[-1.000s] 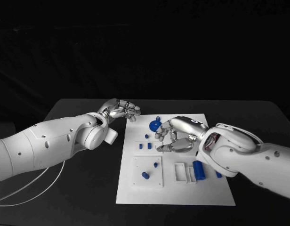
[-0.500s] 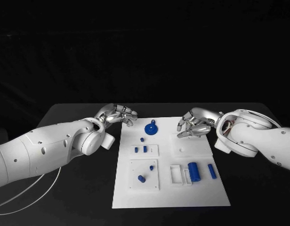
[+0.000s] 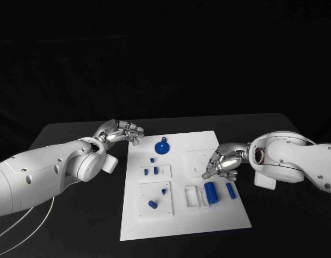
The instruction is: Assemble the parts on the task board
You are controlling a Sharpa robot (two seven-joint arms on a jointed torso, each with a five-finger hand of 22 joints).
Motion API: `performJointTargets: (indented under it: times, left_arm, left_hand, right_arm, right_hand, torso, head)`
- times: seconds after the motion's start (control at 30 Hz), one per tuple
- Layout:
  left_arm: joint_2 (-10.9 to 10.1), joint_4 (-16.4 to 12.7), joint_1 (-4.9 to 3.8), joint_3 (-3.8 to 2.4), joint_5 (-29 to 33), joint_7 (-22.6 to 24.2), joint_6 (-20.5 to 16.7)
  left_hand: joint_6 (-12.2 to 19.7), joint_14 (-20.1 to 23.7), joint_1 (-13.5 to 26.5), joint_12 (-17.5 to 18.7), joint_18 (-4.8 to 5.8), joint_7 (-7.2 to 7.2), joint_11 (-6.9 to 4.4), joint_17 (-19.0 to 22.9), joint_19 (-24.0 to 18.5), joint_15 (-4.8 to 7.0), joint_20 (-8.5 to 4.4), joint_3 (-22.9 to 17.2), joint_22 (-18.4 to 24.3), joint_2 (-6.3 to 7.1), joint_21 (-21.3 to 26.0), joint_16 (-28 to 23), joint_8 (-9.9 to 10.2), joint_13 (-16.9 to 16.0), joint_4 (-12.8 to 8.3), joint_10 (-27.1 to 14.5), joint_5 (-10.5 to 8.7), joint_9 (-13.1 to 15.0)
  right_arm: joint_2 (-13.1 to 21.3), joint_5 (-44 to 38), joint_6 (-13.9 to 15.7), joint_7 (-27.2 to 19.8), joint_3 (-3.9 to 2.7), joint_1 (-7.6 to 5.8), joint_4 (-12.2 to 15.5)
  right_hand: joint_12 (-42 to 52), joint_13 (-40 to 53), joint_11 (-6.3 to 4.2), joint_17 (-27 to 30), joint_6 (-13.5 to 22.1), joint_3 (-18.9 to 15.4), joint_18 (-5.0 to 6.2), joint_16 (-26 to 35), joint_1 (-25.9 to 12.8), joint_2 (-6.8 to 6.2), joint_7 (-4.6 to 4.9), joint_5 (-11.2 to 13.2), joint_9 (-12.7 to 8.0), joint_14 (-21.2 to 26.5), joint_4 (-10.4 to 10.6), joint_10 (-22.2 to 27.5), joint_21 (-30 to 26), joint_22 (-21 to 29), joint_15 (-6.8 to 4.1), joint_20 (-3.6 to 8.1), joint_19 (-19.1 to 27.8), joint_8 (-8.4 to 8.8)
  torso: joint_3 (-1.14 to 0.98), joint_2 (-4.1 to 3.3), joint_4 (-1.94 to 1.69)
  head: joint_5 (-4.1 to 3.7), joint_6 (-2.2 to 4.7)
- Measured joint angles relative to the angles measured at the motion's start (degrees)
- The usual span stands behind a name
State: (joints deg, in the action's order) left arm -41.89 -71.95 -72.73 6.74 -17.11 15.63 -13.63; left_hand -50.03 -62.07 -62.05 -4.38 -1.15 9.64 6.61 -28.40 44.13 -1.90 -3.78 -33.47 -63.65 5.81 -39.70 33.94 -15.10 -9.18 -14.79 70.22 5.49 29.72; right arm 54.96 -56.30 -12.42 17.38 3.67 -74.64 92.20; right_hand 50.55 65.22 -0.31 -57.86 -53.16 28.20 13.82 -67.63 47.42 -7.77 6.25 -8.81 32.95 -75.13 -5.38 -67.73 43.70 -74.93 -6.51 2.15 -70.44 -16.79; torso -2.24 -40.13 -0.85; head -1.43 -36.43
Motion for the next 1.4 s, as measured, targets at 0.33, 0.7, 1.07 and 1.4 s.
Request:
performJointTargets:
  times: [0.33,0.7,1.07,1.4]
  left_arm:
    - [-0.3,0.0,0.02,0.00,0.0,0.2,0.2]
    - [-0.7,-0.1,0.03,0.01,0.1,0.2,0.3]
    - [-0.8,-0.3,0.03,0.02,0.1,0.2,0.3]
    - [-0.9,-0.3,0.03,0.02,0.1,0.2,0.4]
  left_hand:
    - [0.1,0.0,0.0,0.0,0.01,0.08,0.00,-0.2,0.0,0.00,0.00,0.0,-0.1,0.00,0.0,-0.2,0.0,0.0,0.0,0.0,0.00,0.0]
    - [0.1,0.0,0.5,0.0,0.01,0.08,0.00,-0.3,0.0,0.00,0.00,0.2,-0.1,0.00,0.0,-0.2,0.0,0.0,0.2,0.0,0.00,0.0]
    - [0.2,0.0,0.5,0.0,0.01,-0.07,0.00,-0.4,0.0,0.00,0.00,0.2,-0.1,0.00,0.0,-0.2,0.0,0.0,0.2,0.0,0.00,0.0]
    - [0.2,0.0,0.5,0.0,0.01,-0.06,0.00,-0.4,0.0,0.00,0.00,0.2,-0.1,0.00,0.0,-0.4,0.0,0.0,0.2,0.0,0.00,0.0]
  right_arm:
    - [1.5,-8.2,-3.6,3.0,0.85,-0.02,1.4]
    - [2.5,-12.5,-2.4,3.4,1.95,-0.01,3.3]
    - [2.6,-12.7,1.0,4.3,4.68,-0.02,3.7]
    - [1.1,-12.4,3.8,4.8,5.83,0.19,4.2]
  right_hand:
    - [0.9,1.0,-0.51,-1.0,-1.0,-4.0,-0.48,-0.1,-6.0,-0.52,-0.92,5.9,0.5,0.9,3.0,1.2,0.5,0.0,-0.50,0.76,1.4,0.00]
    - [1.4,1.3,-0.73,-1.8,-1.6,-6.8,-1.51,-0.7,-6.8,0.16,-1.52,5.9,0.9,1.1,3.1,1.0,1.3,0.0,-0.72,1.78,1.8,0.00]
    - [1.4,1.3,-0.93,-2.1,-1.6,-7.3,-1.52,-0.7,-5.9,1.51,-1.52,5.7,0.8,0.9,2.6,0.8,1.6,0.0,-0.87,1.96,2.0,0.00]
    - [1.4,1.4,-0.94,-2.3,-2.2,-8.4,-1.52,-0.7,-4.6,2.81,-1.35,4.4,1.0,0.9,1.6,0.8,2.2,0.0,-0.86,1.96,2.0,0.48]
  torso:
    - [-0.05,0.35,0.31]
    - [0.03,0.37,0.26]
    - [0.14,0.38,0.26]
    - [-0.01,0.35,0.27]
  head:
    - [-1.20,-0.97]
    - [-1.40,-1.75]
    - [-1.32,-2.08]
    - [-1.18,-2.27]
